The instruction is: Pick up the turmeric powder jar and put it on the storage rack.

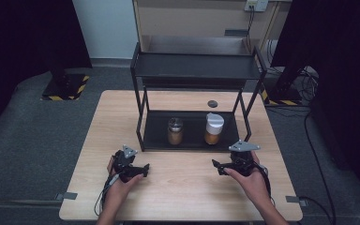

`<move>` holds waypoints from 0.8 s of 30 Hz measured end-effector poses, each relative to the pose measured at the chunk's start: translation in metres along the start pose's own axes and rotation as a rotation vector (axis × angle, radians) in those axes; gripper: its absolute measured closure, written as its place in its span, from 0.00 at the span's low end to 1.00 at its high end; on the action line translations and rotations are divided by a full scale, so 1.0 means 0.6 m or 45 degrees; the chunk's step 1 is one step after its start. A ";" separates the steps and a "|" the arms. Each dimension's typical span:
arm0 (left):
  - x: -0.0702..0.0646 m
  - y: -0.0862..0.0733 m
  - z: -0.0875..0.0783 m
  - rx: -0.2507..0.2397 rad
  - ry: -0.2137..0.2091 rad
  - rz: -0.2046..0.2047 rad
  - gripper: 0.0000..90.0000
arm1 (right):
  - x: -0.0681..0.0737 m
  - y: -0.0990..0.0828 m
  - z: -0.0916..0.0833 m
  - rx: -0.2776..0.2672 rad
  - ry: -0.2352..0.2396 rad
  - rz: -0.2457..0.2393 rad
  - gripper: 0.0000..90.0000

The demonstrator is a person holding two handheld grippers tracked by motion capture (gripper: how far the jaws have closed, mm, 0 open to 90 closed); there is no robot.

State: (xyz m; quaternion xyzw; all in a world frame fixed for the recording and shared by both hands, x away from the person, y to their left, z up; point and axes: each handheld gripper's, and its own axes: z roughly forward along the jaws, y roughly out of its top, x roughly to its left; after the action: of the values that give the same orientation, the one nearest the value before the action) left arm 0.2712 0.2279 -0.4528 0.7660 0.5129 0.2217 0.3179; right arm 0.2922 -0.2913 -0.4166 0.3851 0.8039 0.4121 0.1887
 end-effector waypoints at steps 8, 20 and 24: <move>0.000 0.000 0.000 0.000 0.000 0.001 0.00 | 0.002 -0.022 -0.012 0.016 -0.008 -0.024 0.06; 0.000 -0.001 -0.001 0.000 -0.002 0.002 0.00 | -0.009 -0.057 -0.032 0.065 -0.027 -0.024 0.05; 0.000 -0.001 -0.001 0.000 -0.002 0.003 0.00 | -0.015 -0.071 -0.037 0.071 -0.037 -0.003 0.05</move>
State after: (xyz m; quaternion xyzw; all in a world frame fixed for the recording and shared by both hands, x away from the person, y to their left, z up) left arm 0.2706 0.2279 -0.4527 0.7667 0.5119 0.2214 0.3179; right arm 0.2645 -0.3252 -0.4380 0.3954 0.8127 0.3835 0.1901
